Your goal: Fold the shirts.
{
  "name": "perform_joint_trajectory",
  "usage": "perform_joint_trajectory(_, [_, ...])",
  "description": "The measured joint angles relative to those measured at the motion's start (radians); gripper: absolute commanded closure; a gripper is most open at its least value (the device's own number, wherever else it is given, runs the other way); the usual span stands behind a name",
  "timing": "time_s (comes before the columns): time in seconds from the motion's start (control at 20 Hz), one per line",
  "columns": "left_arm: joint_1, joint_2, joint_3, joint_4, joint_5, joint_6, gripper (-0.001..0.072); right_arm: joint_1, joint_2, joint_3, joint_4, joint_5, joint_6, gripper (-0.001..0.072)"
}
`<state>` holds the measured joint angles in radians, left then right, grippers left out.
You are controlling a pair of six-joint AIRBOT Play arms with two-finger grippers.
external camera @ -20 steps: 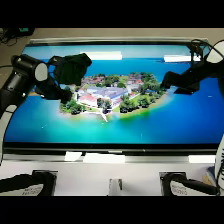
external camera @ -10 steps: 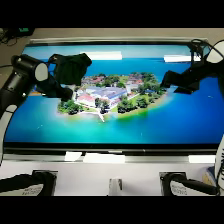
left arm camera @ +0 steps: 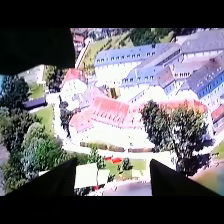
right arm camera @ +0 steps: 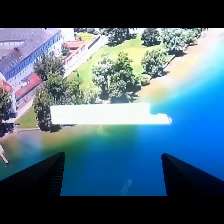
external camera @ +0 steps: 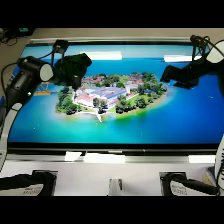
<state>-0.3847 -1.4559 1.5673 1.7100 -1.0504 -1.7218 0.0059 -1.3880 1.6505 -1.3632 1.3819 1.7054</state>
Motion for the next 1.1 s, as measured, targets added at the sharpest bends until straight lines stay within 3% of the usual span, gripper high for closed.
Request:
perform_joint_trajectory(0.2, [0.080, -0.118, 0.035, 0.034, 0.157, -0.153, 0.0181, 0.000, 0.000, 0.000, 0.002, -0.037, 0.003, 0.0070])
perform_joint_trajectory(0.45, [0.267, -0.304, 0.123, -0.087, 0.125, -0.316, 0.0163, 0.000, 0.000, 0.000, 0.024, -0.053, 0.007, 0.0070])
perform_joint_trajectory(0.65, [0.371, -0.411, 0.144, -0.290, 0.177, -0.358, 0.0144, 0.000, 0.000, 0.000, 0.073, -0.056, 0.028, 0.0070])
perform_joint_trajectory(0.7, [0.383, -0.434, 0.147, -0.334, 0.205, -0.362, 0.0040, 0.000, 0.000, 0.000, 0.084, -0.061, 0.034, 0.0071])
perform_joint_trajectory(0.75, [0.391, -0.455, 0.148, -0.371, 0.228, -0.364, 0.0010, 0.000, 0.000, 0.000, 0.097, -0.065, 0.041, 0.0071])
perform_joint_trajectory(1.1, [0.381, -0.551, 0.151, -0.512, 0.428, -0.373, 0.0043, 0.000, 0.000, 0.000, 0.160, -0.071, 0.052, 0.0071])
